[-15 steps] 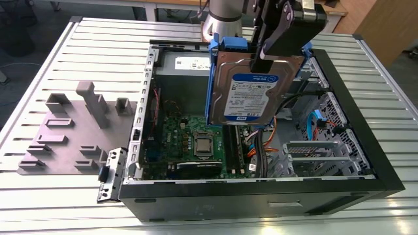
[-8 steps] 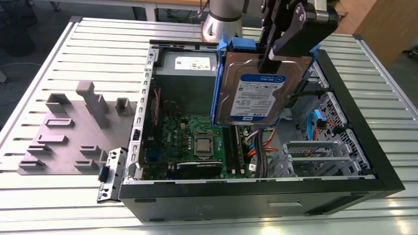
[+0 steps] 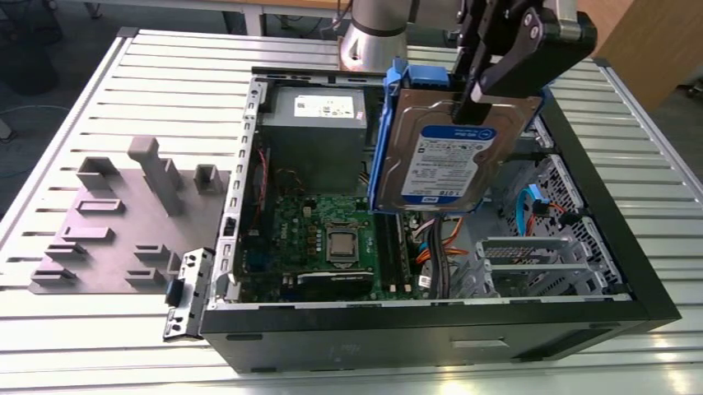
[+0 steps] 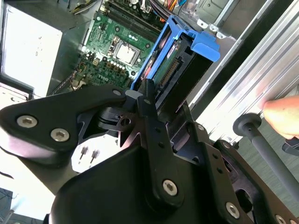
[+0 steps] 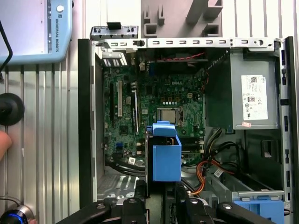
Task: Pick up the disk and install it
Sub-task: 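Insert the disk into the insertion slot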
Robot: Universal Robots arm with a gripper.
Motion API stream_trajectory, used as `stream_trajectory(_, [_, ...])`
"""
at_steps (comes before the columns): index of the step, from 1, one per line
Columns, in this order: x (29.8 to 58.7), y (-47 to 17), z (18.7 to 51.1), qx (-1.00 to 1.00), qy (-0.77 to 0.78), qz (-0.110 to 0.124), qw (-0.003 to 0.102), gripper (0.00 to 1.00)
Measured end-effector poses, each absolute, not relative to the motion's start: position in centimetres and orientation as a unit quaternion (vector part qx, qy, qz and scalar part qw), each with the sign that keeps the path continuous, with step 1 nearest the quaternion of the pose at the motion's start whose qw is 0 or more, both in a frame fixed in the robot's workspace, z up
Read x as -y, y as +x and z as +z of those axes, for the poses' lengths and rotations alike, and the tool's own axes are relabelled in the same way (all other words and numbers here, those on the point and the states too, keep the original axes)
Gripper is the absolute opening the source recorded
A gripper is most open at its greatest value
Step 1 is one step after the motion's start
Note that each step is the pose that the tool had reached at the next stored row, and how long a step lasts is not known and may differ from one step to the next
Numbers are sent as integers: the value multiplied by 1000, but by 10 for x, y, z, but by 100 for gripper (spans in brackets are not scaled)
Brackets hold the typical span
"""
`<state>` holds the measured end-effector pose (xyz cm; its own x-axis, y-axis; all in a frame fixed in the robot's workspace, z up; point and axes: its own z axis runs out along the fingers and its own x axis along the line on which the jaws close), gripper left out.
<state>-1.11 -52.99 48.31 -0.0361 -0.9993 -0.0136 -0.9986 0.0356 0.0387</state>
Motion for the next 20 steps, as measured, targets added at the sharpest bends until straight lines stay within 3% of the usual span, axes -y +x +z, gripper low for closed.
stream_trajectory(20, [538,-6,483,720,694,-19,9,35])
